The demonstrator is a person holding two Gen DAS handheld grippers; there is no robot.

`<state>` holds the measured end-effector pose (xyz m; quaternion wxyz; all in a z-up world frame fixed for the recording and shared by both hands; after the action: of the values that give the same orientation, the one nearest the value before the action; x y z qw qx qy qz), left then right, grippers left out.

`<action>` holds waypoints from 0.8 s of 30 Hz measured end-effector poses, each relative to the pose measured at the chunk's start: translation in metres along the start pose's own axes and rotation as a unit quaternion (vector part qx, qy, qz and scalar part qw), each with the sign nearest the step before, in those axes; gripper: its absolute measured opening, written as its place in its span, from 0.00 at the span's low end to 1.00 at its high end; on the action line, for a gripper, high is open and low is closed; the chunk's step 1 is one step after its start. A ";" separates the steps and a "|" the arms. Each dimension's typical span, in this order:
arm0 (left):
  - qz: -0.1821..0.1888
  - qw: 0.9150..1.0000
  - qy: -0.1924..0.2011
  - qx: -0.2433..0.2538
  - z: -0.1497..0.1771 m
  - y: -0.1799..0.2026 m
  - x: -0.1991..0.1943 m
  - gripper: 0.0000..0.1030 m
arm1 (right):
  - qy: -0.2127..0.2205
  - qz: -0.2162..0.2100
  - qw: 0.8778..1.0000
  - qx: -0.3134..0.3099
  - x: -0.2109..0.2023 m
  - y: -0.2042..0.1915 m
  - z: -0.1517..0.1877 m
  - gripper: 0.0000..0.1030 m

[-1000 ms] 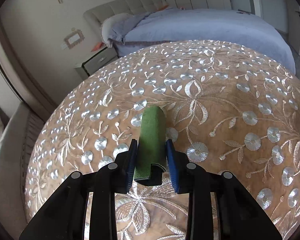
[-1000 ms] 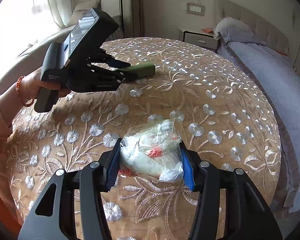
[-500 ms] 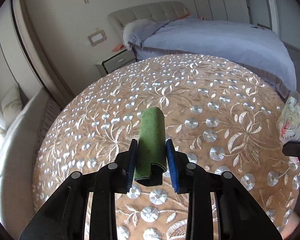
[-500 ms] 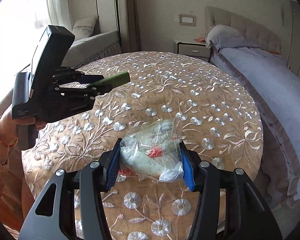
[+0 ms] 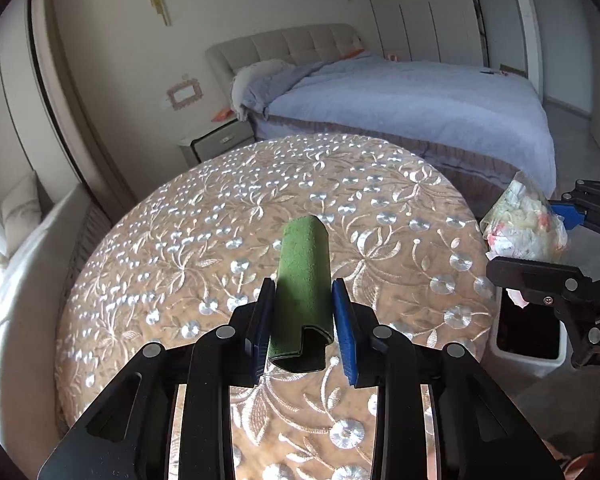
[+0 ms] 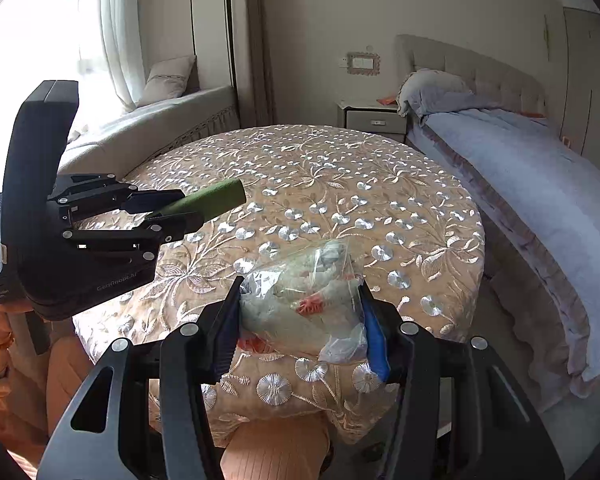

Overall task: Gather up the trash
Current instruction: 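Carry the lighter and white wrapper over the bin and open both tools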

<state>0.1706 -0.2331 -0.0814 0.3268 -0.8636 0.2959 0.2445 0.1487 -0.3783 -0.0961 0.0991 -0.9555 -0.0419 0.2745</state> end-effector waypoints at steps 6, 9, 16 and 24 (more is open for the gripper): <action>0.035 0.999 0.022 0.024 -0.020 0.052 -0.013 0.28 | 0.021 0.039 0.999 0.006 -0.034 0.029 0.011 0.52; 0.054 0.997 0.034 0.044 -0.032 0.084 -0.017 0.28 | 0.028 0.062 0.997 0.021 -0.052 0.050 0.018 0.52; 0.121 0.986 0.055 0.100 -0.055 0.172 -0.015 0.28 | 0.032 0.131 0.989 0.058 -0.093 0.103 0.044 0.52; 0.201 0.965 0.034 0.163 -0.058 0.265 0.018 0.28 | 0.009 0.207 0.972 0.111 -0.120 0.171 0.092 0.52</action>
<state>0.0189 -0.4430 -0.1649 0.3970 -0.7295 0.5100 0.2240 0.0027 -0.5466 -0.1466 0.1457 -0.9289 0.1888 0.2834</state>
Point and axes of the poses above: each gripper's, at about its wrist camera, not at the fingertips, and x roughly the way its jaws point, y to its right, z to its underside, the point moved 5 cm from there along x, roughly the way its jaws point, and after that the axes turned 12 degrees about x, right-handed, at the moved point
